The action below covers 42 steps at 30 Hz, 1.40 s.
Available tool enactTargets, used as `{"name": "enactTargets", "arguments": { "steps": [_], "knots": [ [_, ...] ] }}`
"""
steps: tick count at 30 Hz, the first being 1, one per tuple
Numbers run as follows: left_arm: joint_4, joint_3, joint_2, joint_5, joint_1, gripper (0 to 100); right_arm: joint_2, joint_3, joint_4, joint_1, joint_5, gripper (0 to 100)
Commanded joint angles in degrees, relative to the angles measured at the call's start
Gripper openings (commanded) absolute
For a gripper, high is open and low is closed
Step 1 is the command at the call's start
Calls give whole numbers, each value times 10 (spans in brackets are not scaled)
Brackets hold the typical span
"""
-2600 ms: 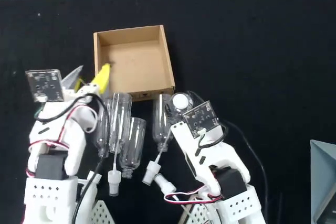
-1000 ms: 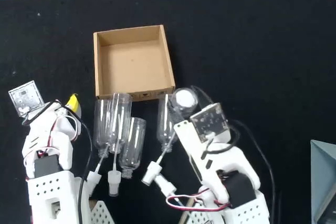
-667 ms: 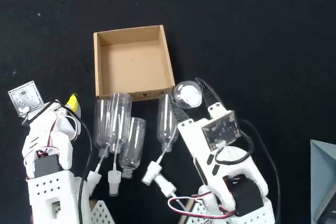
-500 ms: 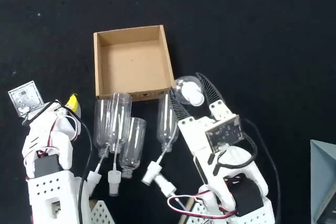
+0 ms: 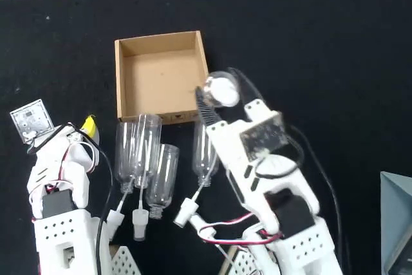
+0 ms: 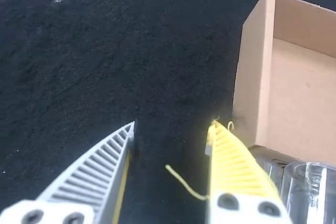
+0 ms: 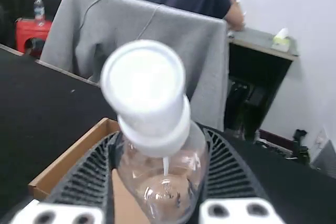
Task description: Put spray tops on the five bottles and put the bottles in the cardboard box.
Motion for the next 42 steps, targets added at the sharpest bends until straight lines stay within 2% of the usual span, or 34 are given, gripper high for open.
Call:
{"name": "enactTargets", "arguments": {
  "steps": [1,24,34,39,42],
  "knots": [
    [-4,-10,-7,-5,-5,206,67,-65,-47,-33,-5,82],
    [-4,-10,-7,-5,-6,206,481,-231,-193,-60,-4,82],
    [-4,-10,-7,-5,-6,206,611,-290,-261,-107,-6,82],
    [-4,-10,-7,-5,-6,206,692,-372,-260,-111,-70,82],
    [-4,-10,-7,-5,-6,206,742,-418,-260,-109,-77,82]
  ]
}}
